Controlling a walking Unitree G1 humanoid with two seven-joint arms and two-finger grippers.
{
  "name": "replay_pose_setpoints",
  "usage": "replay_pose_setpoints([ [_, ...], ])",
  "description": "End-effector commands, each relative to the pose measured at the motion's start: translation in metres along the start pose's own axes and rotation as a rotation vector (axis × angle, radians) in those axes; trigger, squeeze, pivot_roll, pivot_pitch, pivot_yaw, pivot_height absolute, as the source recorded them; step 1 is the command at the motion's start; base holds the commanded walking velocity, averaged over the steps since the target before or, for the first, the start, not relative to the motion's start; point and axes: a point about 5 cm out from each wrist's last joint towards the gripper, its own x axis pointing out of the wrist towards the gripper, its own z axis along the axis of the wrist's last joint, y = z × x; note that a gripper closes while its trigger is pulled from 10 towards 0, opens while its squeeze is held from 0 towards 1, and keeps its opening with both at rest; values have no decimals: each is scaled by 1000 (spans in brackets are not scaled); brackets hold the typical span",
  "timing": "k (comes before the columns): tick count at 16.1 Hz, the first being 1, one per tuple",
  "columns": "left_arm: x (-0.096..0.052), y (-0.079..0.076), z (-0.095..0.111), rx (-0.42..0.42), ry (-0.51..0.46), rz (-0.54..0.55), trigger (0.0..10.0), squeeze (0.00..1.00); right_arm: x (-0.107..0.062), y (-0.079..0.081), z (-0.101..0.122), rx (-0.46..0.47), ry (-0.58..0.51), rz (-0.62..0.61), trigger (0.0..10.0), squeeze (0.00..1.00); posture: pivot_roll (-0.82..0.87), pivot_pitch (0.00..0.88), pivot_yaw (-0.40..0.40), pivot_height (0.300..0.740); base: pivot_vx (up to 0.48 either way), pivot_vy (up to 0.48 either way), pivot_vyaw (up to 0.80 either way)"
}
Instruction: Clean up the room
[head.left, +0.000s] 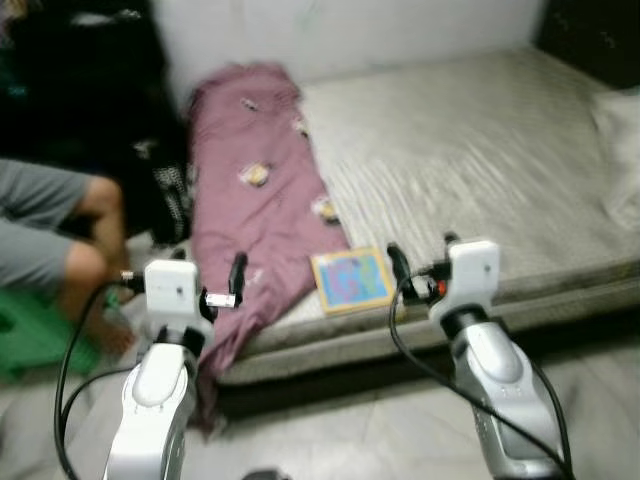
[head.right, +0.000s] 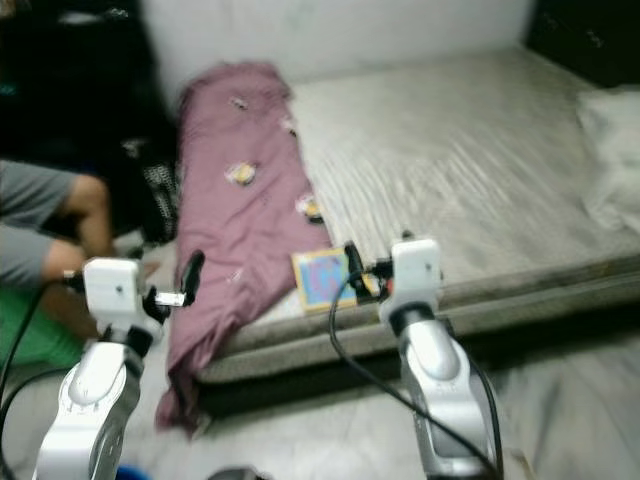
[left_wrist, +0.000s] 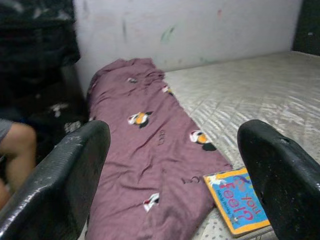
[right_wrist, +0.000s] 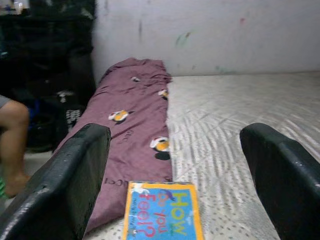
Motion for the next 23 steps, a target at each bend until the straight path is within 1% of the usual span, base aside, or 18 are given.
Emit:
replay_pose_setpoints([
  [1, -2, 9, 1, 14, 1, 24, 10000, 0, 4, 9, 4, 12, -20, 26, 10000, 0, -88, 0, 58, 740, 0, 0, 800],
  [3, -2, 10, 2, 13, 1, 24, 10000, 0, 4, 8, 5, 16, -23, 18, 10000, 0, -86, 0, 58, 740, 0, 0, 628],
  [6, -3, 10, 2, 10, -1, 23, 10000, 0, 4, 6, 4, 19, -20, 7, 10000, 0, -82, 0, 53, 740, 0, 0, 0],
  [9, -3, 9, 3, -3, -13, 20, 10000, 0, 5, 6, 4, 13, -18, 13, 10000, 0, -80, 0, 45, 740, 308, 0, 0],
  [11, -4, 8, 2, -5, -2, 23, 10000, 0, 5, 4, 4, 7, -22, 12, 10000, 0, -83, 0, 43, 740, 326, 0, 0],
  [13, -4, 10, -2, 13, 21, 47, 10000, 0, 6, -3, 8, 17, -61, -43, 10000, 0, -82, 0, 57, 740, 0, 0, 0],
  [16, 3, 11, -4, 27, 21, 27, 10000, 0, 6, -4, 5, 14, -50, -68, 10000, 0, -105, 0, 99, 740, 0, 0, 0],
  [18, 10, 8, -5, 37, 20, -6, 10000, 0, 6, -4, 5, 14, -53, -82, 10000, 0, -124, 0, 118, 740, 0, 0, 0],
  [20, 15, 7, -4, 37, 11, -5, 10000, 0, 9, -5, 4, 4, -54, -69, 10000, 0, -118, 0, 108, 740, 0, 0, 0],
  [21, 15, 7, -4, 36, 8, 5, 10000, 0, 12, -5, 4, 2, -55, -55, 10000, 0, -97, 0, 90, 740, 0, 0, 0],
  [23, 9, 10, -5, 33, 6, 39, 10000, 0, 20, -1, 5, -2, -55, -14, 10000, 0, -66, 0, 62, 740, 0, 0, 0],
])
